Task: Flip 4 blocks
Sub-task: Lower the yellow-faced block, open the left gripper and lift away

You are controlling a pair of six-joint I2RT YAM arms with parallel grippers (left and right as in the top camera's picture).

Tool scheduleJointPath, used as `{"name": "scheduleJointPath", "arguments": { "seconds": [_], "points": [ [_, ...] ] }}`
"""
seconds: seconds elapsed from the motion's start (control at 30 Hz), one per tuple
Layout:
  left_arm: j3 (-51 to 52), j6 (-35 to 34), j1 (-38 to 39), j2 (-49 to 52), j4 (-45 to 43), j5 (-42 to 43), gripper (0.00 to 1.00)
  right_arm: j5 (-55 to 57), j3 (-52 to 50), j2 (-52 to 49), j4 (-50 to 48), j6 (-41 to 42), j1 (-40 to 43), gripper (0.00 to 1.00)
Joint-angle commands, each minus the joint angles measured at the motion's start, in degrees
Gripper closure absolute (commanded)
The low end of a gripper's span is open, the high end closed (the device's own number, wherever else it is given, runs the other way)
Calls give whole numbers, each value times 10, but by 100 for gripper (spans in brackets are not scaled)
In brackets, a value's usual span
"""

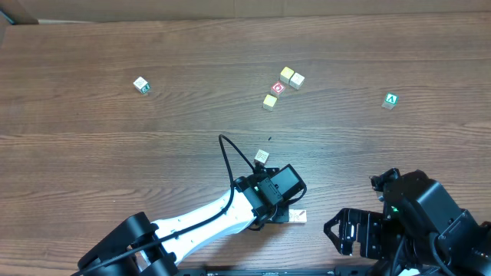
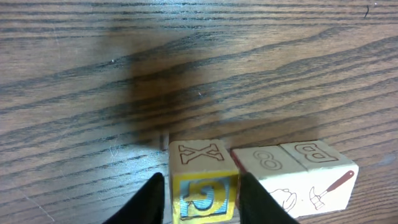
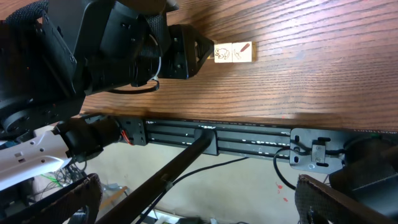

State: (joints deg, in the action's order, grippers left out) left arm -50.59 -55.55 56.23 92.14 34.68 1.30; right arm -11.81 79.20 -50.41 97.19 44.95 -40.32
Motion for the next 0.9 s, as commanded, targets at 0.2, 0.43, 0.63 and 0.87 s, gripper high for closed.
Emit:
{"name": "scheduleJointPath", "arguments": {
  "seconds": [0.2,0.43,0.63,0.87],
  "points": [
    [5,3,0,-7,0,2,62,-3,14,3,-2,-4,-2,0],
    [5,3,-1,-8,9,-5,63,-3,14,3,-1,-4,-2,0],
    [5,5,-13,-10,11,-4,63,-3,14,3,-2,-4,-2,0],
    [3,29,-32,-34,12,-4,63,-3,14,3,-1,-4,-2,0]
  ]
}}
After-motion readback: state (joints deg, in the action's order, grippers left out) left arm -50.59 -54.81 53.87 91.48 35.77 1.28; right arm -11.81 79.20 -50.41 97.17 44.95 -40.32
